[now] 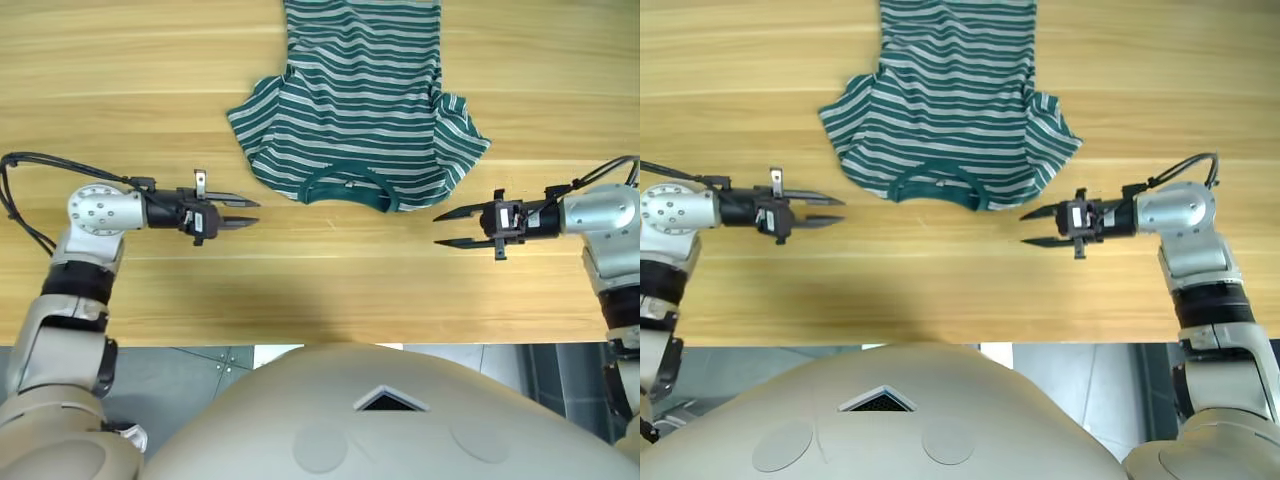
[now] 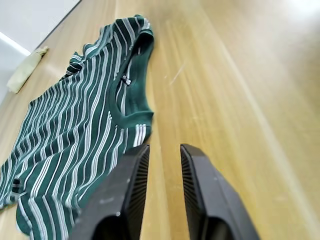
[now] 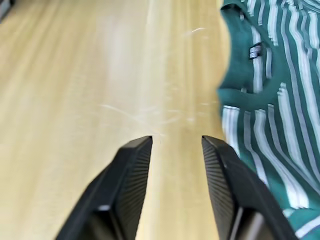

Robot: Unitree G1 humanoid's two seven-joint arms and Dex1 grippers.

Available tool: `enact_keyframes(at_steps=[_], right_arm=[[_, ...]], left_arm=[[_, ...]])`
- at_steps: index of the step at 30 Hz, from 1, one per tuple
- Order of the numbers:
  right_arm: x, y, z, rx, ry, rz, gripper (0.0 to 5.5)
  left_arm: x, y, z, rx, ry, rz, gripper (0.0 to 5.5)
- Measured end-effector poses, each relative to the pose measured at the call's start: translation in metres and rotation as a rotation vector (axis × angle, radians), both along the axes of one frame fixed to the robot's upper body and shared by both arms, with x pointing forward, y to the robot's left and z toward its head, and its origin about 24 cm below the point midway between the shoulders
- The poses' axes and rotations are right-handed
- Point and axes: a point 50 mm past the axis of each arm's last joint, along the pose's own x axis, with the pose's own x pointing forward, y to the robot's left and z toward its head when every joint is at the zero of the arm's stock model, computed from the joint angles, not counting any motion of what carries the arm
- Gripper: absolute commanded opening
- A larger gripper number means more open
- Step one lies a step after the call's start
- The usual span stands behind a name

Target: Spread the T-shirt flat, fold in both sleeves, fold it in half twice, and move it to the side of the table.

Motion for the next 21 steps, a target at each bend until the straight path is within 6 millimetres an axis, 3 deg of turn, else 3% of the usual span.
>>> enact_keyframes(at_steps=[3, 5, 7, 10, 13, 21], right_arm=[[-0.017, 0.004, -0.011, -0.022, 0.073, 0.029, 2.96], [-0.02, 0.007, -0.008, 0.014, 0.083, 0.035, 3.36], [-0.009, 0.011, 0.005, 0.087, -0.003, -0.014, 3.55], [0.026, 0.02, 0.023, 0.175, -0.201, -0.134, 3.55], [0.059, 0.026, 0.025, 0.162, -0.355, -0.272, 3.26], [0.081, 0.034, -0.003, -0.009, -0.468, -0.321, 1.64]], left_arm=[[-0.037, 0.004, -0.015, 0.076, 0.118, -0.06, 2.17], [-0.048, -0.001, -0.019, 0.071, 0.151, -0.076, 2.54], [-0.029, -0.008, -0.003, -0.036, 0.047, 0.004, 2.72], [0.021, -0.019, 0.031, -0.206, -0.218, 0.161, 2.72], [0.056, -0.024, 0.049, -0.279, -0.366, 0.253, 2.54], [0.08, -0.041, 0.001, -0.055, -0.344, 0.251, 1.06]])
